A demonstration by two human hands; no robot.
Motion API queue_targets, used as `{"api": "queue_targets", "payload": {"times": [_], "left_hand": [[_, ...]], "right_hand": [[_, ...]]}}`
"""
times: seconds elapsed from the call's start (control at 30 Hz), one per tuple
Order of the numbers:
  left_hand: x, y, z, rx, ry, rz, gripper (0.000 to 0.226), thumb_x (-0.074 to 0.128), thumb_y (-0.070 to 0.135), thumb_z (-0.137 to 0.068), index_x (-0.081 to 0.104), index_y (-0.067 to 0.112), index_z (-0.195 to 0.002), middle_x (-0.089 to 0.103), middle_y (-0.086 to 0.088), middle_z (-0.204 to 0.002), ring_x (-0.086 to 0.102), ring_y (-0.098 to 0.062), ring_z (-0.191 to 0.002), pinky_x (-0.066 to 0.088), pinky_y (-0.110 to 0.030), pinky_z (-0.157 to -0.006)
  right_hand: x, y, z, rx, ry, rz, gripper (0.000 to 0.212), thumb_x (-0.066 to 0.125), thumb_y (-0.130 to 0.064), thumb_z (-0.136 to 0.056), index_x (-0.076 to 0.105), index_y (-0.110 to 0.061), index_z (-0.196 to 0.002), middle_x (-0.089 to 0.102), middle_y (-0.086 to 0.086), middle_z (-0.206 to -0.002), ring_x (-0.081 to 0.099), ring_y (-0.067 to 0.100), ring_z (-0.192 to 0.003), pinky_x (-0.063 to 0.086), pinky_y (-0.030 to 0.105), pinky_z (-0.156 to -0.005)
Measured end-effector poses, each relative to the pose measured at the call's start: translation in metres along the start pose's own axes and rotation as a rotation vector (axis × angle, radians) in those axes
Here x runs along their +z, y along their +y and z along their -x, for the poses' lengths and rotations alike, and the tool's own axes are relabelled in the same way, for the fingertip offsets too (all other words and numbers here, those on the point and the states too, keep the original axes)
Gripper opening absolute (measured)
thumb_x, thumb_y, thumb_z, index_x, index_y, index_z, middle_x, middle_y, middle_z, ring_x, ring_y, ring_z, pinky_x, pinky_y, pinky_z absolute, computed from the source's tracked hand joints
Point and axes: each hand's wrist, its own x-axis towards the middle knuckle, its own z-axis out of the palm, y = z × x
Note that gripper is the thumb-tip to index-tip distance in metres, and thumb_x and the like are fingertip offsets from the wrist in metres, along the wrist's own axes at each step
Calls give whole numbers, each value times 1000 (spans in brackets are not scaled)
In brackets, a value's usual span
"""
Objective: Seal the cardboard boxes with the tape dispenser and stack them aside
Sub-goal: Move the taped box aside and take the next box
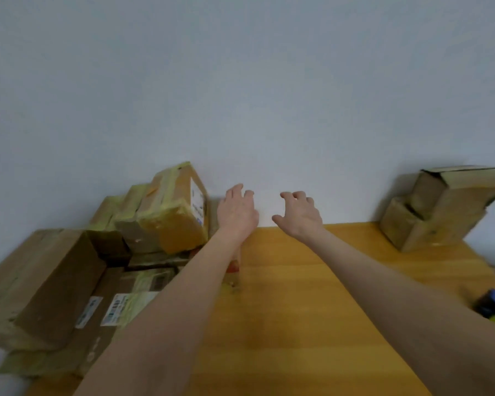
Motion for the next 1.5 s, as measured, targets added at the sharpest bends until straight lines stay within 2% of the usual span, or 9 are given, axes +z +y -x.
{"api": "queue_targets", "payload": {"times": [0.33, 0.6, 0.77, 0.93, 1.07, 1.17, 1.27, 1.33, 1.5], "left_hand": [[47, 200, 2, -24, -144, 62, 49, 48, 22, -97, 37, 14, -143, 25, -9, -153, 28, -25, -138, 35, -38, -105], [67, 347, -2, -88, -250, 362, 51, 51, 30, -95, 39, 14, -142, 32, -8, -147, 38, -24, -132, 39, -38, -101], [79, 396, -25, -130, -288, 606, 59, 54, 33, -93, 33, 13, -145, 33, -8, -147, 43, -25, -129, 37, -35, -100], [96, 427, -47, -162, -282, 741, 75, 57, 37, -93, 16, 13, -152, 25, -7, -156, 34, -25, -138, 33, -36, -106], [99, 448, -61, -203, -255, 845, 87, 61, 37, -91, 5, 17, -154, 17, -6, -159, 26, -26, -143, 30, -38, -110], [98, 464, -73, -240, -262, 916, 86, 65, 34, -89, 10, 17, -154, 25, -6, -157, 31, -27, -141, 32, -40, -112], [95, 478, -78, -266, -278, 999, 73, 68, 29, -88, 28, 17, -148, 44, -5, -145, 45, -26, -131, 42, -44, -107], [91, 485, -74, -303, -195, 1032, 67, 66, 28, -89, 33, 18, -146, 46, -3, -143, 46, -23, -129, 42, -42, -106], [66, 489, -61, -466, 161, 1153, 53, 61, 33, -92, 41, 16, -137, 53, 1, -127, 51, -11, -105, 43, -27, -88]], "right_hand": [[-57, 198, 16, 31, 14, -30, 59, 53, -31, -94, 31, -21, -148, 31, 9, -149, 32, 30, -134, 39, 39, -102], [-114, 329, 22, 98, 105, -103, 53, 53, -29, -95, 36, -20, -144, 35, 9, -143, 37, 30, -129, 41, 40, -100], [-135, 386, 5, 240, 185, -316, 65, 61, -28, -90, 30, -17, -147, 28, 12, -148, 39, 32, -130, 41, 43, -104], [-151, 443, -12, 439, 236, -647, 85, 71, -33, -84, 23, -15, -151, 28, 12, -150, 45, 34, -128, 42, 48, -105], [-161, 476, -30, 447, 247, -765, 96, 74, -35, -83, 13, -13, -155, 18, 8, -160, 28, 30, -143, 32, 45, -111], [-167, 489, -45, 424, 194, -877, 99, 75, -34, -83, 11, -13, -155, 19, 7, -161, 24, 28, -145, 29, 43, -113], [-171, 498, -53, 320, 56, -986, 79, 74, -31, -84, 31, -15, -148, 42, 6, -149, 43, 27, -133, 38, 44, -110], [-176, 502, -53, 248, 29, -1022, 66, 71, -30, -86, 40, -15, -143, 50, 1, -138, 50, 22, -125, 44, 44, -105], [-193, 494, -46, 192, 255, -1086, 34, 62, -37, -91, 55, -16, -117, 59, -5, -111, 55, 14, -106, 45, 31, -92]]}}
